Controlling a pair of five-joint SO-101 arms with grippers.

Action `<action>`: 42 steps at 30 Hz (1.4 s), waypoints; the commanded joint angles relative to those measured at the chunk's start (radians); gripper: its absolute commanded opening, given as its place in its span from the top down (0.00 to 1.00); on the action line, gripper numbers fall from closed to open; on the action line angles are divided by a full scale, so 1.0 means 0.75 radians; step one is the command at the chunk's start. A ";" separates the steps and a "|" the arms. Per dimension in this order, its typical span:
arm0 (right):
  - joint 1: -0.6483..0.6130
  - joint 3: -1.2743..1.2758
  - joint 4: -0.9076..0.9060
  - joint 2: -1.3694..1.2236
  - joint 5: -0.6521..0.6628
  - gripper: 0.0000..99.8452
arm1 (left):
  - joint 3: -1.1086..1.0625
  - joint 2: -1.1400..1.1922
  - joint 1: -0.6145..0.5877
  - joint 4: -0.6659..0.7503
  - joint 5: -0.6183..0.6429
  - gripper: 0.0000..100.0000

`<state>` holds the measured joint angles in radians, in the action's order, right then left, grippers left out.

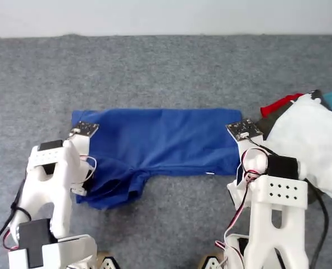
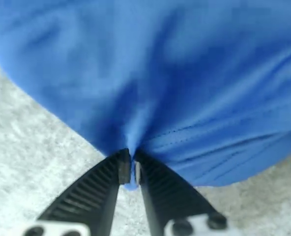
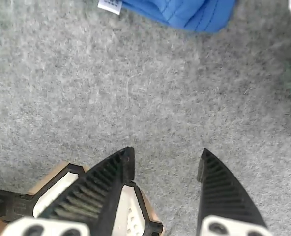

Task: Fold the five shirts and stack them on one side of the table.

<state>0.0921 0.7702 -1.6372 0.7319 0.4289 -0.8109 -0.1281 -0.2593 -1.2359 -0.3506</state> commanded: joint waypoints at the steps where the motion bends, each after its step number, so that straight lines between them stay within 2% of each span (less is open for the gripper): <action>1: -0.003 -0.045 -0.009 0.011 0.010 0.78 | 0.099 -0.008 -0.002 -0.012 0.008 0.99; 7: -0.003 -0.045 -0.007 0.009 -0.037 0.78 | 0.320 0.002 0.018 -0.053 0.104 0.99; 15: -0.001 -0.045 -0.007 0.007 -0.053 0.78 | 0.490 0.004 0.227 -0.008 0.158 0.99; 17: 0.003 -0.045 -0.007 0.009 -0.053 0.78 | 0.545 0.004 0.237 0.016 0.217 0.99; 23: 0.005 -0.045 -0.009 0.007 -0.053 0.78 | 0.572 0.006 0.235 0.016 0.235 0.99; 28: -0.003 -0.045 -0.009 0.009 -0.053 0.78 | 0.574 0.006 0.231 -0.035 0.340 0.99; 33: -0.003 -0.051 -0.009 0.007 -0.047 0.78 | 0.588 0.020 0.235 -0.004 0.430 0.99; 38: -0.005 -0.051 -0.015 0.007 -0.047 0.78 | 0.740 0.286 0.233 -0.016 0.509 0.99; 42: -0.005 -0.051 -0.017 0.007 -0.047 0.78 | 1.018 0.532 0.237 -0.110 0.565 0.99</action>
<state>0.0905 0.7702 -1.6372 0.7319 0.4012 -0.2094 0.1803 -0.0890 -1.2743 0.0330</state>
